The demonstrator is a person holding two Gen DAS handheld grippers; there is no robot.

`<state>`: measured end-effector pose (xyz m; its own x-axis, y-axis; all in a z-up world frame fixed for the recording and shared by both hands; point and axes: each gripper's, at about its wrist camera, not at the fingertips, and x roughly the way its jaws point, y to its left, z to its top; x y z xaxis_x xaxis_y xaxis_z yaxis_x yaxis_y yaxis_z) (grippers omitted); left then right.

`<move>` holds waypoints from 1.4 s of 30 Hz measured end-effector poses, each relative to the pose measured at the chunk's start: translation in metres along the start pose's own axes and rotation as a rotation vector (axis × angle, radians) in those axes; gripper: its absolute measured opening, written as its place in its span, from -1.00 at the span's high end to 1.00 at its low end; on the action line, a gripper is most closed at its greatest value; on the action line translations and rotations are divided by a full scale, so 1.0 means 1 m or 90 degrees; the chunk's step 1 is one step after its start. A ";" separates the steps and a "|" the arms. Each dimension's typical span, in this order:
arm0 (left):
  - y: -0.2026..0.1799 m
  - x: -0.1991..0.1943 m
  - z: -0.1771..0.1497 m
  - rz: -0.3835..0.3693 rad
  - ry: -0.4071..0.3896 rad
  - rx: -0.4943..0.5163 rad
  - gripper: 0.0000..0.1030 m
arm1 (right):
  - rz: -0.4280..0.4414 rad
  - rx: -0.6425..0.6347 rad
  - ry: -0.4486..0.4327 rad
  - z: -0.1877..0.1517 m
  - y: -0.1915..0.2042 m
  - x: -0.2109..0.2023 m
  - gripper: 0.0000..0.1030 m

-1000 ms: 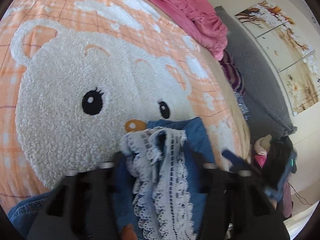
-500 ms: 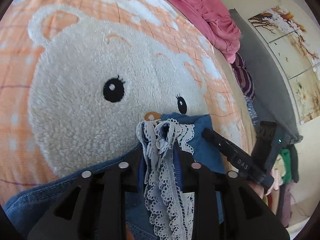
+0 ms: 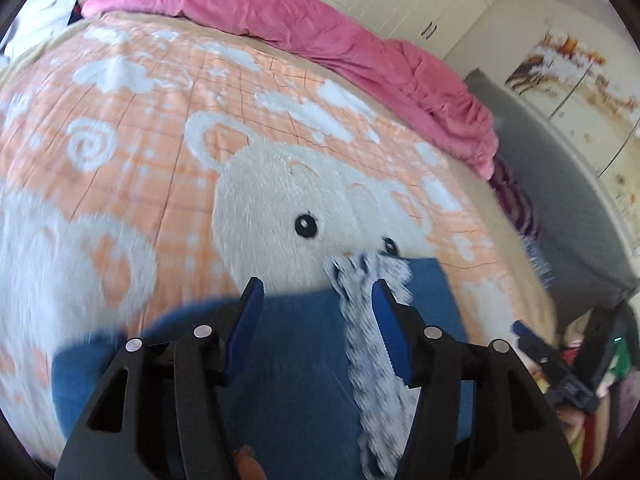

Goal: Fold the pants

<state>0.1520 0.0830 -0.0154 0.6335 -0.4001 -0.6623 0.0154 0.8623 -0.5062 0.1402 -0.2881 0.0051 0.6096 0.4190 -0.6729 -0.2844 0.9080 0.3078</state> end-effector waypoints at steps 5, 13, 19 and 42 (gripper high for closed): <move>0.000 -0.020 -0.030 -0.051 0.023 -0.046 -0.07 | 0.017 -0.002 0.011 -0.017 -0.001 -0.015 -0.44; -0.019 -0.017 -0.084 -0.100 0.104 -0.059 -0.13 | 0.049 -0.011 0.058 -0.047 0.009 -0.005 -0.44; -0.039 0.001 -0.106 -0.074 0.144 -0.037 -0.14 | 0.057 -0.030 0.086 -0.057 0.022 0.010 -0.44; -0.061 0.009 -0.130 0.038 0.151 0.044 0.30 | 0.023 -0.165 0.051 -0.068 0.068 0.003 -0.45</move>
<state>0.0564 -0.0132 -0.0622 0.4358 -0.4024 -0.8051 0.0413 0.9025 -0.4287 0.0723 -0.2257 -0.0221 0.5379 0.4395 -0.7194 -0.4910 0.8570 0.1565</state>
